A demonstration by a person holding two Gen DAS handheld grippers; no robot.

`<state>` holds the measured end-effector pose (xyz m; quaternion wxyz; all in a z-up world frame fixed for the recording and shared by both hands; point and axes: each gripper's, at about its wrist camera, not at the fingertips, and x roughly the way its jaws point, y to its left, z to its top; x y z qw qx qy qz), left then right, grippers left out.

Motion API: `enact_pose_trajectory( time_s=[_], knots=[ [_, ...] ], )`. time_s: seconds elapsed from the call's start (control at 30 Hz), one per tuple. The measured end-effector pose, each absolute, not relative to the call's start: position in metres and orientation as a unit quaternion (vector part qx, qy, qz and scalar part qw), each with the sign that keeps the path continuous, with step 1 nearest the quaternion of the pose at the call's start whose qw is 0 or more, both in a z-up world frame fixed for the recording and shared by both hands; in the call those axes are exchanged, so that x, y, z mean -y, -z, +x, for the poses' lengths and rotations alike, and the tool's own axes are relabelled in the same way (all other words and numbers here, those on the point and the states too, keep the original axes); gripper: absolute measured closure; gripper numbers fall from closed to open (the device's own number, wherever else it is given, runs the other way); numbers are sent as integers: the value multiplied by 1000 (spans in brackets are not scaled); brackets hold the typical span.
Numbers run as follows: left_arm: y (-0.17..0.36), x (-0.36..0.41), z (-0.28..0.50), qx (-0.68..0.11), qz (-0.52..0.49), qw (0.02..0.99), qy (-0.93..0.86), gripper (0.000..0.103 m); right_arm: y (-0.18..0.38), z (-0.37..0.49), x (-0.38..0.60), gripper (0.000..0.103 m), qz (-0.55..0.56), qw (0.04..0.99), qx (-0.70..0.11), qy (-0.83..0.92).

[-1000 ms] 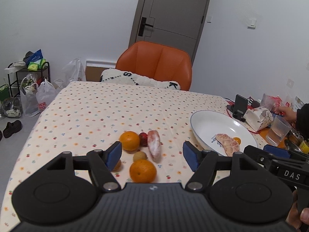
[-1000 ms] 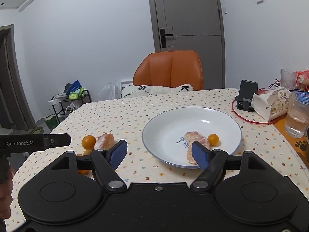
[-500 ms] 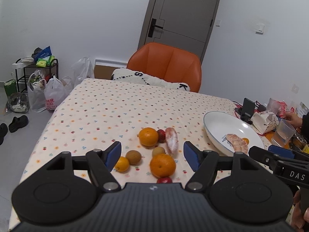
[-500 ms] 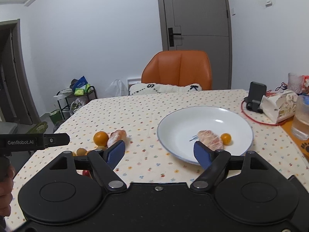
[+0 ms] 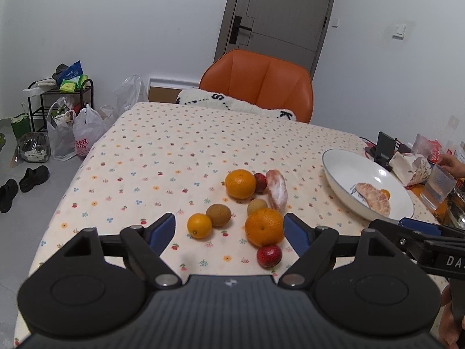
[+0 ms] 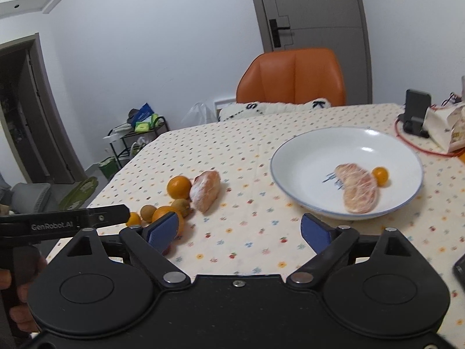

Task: Organize fruits
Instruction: 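Move both open grippers back toward the fruit pile, then grasp a large orange with the right gripper while the left gripper grasps a kumquat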

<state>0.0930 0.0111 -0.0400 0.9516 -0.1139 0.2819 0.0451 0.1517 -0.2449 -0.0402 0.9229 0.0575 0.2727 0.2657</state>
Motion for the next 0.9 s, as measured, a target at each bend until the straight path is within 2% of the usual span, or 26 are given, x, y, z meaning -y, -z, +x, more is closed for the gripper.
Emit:
enact_pose_trajectory(
  time_s=[0.37,0.7,0.83,0.9],
  knots=[
    [55,-30,96,-297,-112,946,-59,23,51,155,205,13,42,899,-294,-321],
    [59,-47,102,-295,-114,947,-57,28,59,174,177,28,60,884,-314,-342],
    [62,-48,108,-298,-113,947,-49,36,65,182,169,34,68,877,-325,-346],
    [63,-48,110,-300,-113,946,-46,39,68,186,166,41,74,874,-331,-349]
  ],
)
